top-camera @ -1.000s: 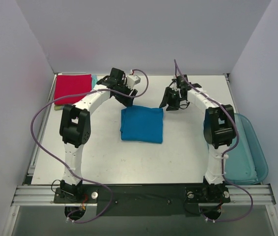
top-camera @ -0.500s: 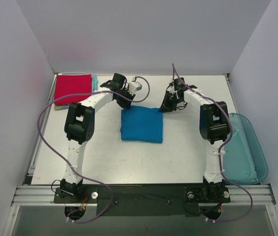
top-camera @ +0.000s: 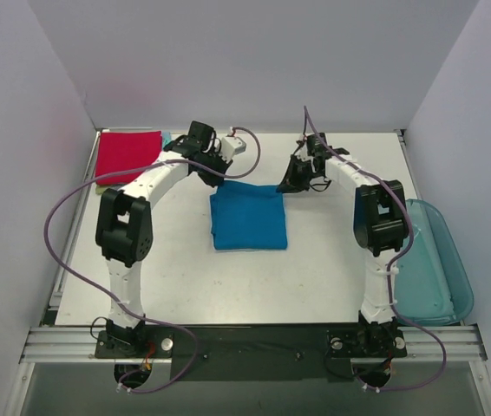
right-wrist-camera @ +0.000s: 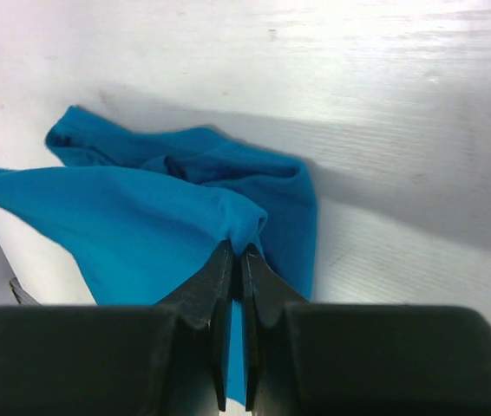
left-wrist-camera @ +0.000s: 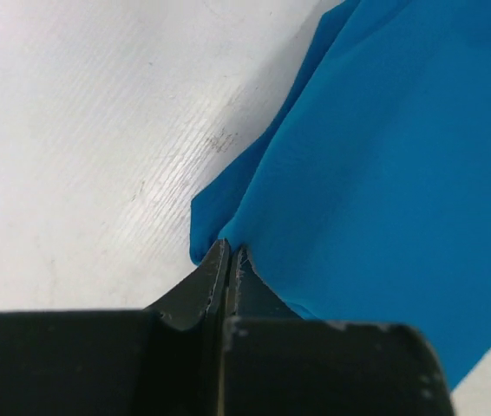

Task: Fold and stack the t-shirts
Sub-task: Smooth out wrinkles on the folded tshirt, then put the neatly folded tshirt into the corner of the board with the left arm

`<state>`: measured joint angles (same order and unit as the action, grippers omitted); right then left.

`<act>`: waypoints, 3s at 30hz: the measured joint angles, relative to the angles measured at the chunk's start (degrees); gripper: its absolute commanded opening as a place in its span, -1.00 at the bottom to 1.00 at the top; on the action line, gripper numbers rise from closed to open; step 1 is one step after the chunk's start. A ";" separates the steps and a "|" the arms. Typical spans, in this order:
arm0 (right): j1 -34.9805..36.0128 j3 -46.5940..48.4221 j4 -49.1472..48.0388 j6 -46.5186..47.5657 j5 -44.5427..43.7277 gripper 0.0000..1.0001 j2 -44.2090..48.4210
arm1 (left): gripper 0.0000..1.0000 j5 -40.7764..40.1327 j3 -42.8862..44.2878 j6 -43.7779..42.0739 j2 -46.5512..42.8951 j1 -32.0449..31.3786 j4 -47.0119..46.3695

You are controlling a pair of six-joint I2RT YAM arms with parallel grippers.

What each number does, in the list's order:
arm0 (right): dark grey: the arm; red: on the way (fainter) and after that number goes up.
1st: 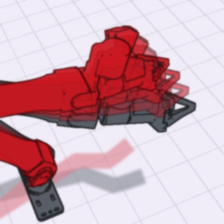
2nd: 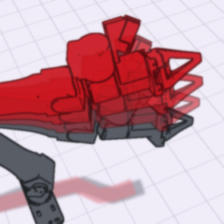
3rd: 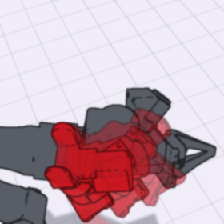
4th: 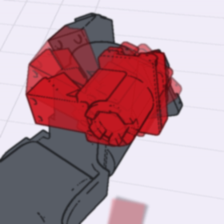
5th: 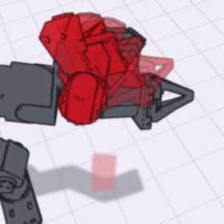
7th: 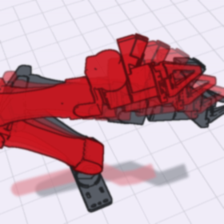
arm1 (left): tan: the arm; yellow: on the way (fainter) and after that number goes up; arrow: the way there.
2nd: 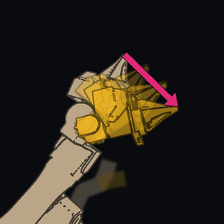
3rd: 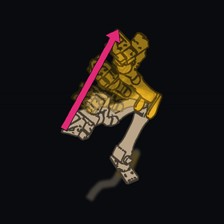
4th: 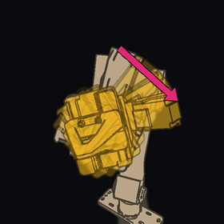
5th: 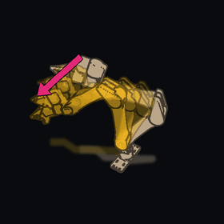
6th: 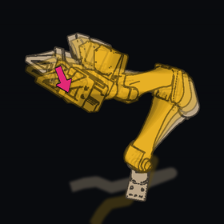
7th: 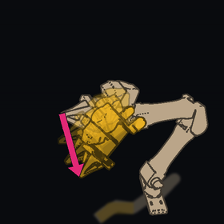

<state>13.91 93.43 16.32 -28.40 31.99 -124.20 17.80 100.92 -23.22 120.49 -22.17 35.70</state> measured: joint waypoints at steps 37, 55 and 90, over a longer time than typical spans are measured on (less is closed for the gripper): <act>9.81 -13.75 -1.97 3.21 -6.10 -0.13 10.80 | -1.00 -9.70 -6.19 4.31 -0.22 6.38 5.99; 10.43 -23.63 -9.86 2.40 -0.50 -0.24 11.47 | -1.00 -5.55 -5.05 4.35 -7.41 9.94 15.50; 13.09 -27.98 -9.27 1.20 -2.58 -0.16 20.02 | 0.44 -22.91 -8.72 13.18 -6.97 11.47 -3.98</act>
<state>27.00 65.45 7.05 -27.20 29.41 -104.18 -5.10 92.20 -10.04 113.51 -10.70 31.73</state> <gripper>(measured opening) 0.423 0.701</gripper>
